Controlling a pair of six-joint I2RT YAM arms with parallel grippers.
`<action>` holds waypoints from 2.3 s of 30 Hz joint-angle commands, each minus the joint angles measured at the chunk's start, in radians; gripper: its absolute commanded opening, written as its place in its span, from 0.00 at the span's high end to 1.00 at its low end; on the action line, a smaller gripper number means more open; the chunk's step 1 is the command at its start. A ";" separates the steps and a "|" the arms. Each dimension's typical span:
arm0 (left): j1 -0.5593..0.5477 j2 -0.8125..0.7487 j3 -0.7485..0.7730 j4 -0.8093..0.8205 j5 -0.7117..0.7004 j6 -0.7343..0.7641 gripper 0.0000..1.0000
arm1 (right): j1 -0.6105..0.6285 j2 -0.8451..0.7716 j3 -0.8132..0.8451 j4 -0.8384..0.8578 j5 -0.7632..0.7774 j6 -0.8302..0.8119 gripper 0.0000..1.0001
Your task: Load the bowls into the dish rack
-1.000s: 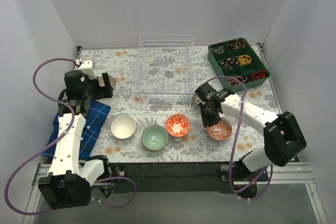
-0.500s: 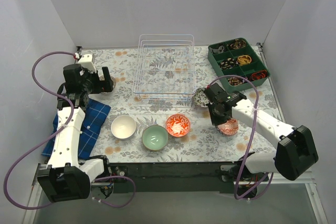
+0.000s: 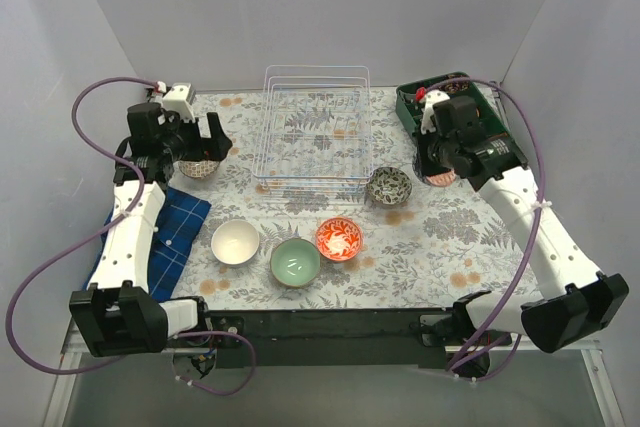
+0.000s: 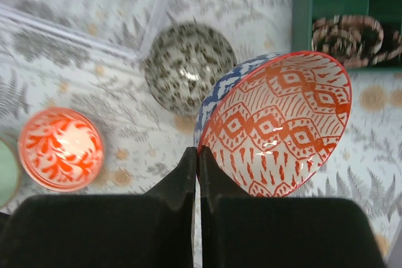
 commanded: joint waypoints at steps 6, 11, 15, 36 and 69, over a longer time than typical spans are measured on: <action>-0.017 0.116 0.166 -0.056 0.207 0.008 0.02 | -0.008 0.129 0.269 0.402 -0.454 -0.013 0.99; -0.040 0.218 0.241 -0.106 0.229 0.024 0.02 | -0.011 0.221 0.209 0.761 -0.684 0.188 0.99; -0.054 0.258 0.270 -0.125 0.232 0.043 0.02 | -0.024 0.335 0.189 0.965 -0.759 0.381 0.99; -0.096 0.427 0.418 -0.264 0.105 0.129 0.05 | -0.014 0.890 0.291 1.441 -0.825 0.844 0.99; -0.156 0.381 0.329 -0.221 0.091 0.128 0.05 | -0.037 0.895 0.156 1.214 -0.680 0.692 0.99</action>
